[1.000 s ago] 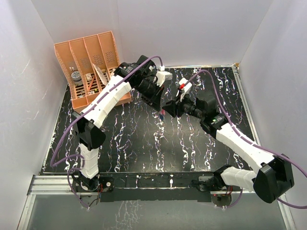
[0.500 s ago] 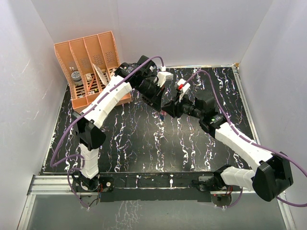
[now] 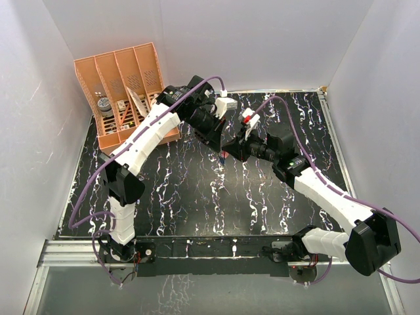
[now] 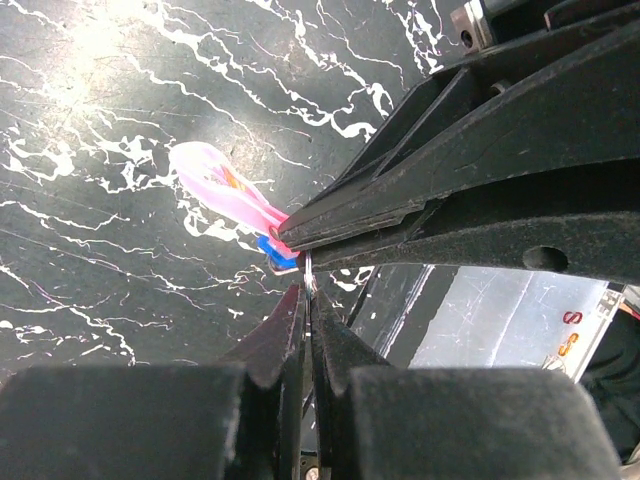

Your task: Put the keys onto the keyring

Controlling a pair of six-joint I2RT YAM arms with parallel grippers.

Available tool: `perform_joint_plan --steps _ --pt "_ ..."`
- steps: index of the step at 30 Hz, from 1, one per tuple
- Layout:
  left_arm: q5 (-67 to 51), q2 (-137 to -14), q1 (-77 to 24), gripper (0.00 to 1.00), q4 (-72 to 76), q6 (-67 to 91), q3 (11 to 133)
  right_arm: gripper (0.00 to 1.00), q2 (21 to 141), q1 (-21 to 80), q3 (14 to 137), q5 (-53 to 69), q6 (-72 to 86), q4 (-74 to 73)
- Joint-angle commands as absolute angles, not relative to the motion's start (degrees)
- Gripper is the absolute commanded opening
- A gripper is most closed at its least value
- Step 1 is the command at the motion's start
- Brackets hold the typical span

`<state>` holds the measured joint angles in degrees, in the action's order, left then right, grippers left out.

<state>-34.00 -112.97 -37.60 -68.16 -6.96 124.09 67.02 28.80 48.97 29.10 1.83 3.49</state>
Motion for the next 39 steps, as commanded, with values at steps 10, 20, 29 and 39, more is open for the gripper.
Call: perform_joint_plan --steps 10,20,29,39 --pt "-36.2 -108.8 -38.1 0.03 -62.1 -4.1 121.6 0.00 65.9 28.7 48.9 27.4 3.8 11.4" --pt "-35.3 -99.7 -38.1 0.22 -46.5 0.0 109.0 0.00 64.4 28.6 46.5 24.1 7.5 15.9" --pt "-31.8 -89.1 -38.2 0.26 -28.2 4.1 95.3 0.00 63.2 28.7 45.9 21.7 9.7 18.8" --pt "-29.8 -79.8 -38.1 0.28 -3.2 10.5 78.0 0.00 63.0 28.6 47.2 22.1 11.4 20.3"
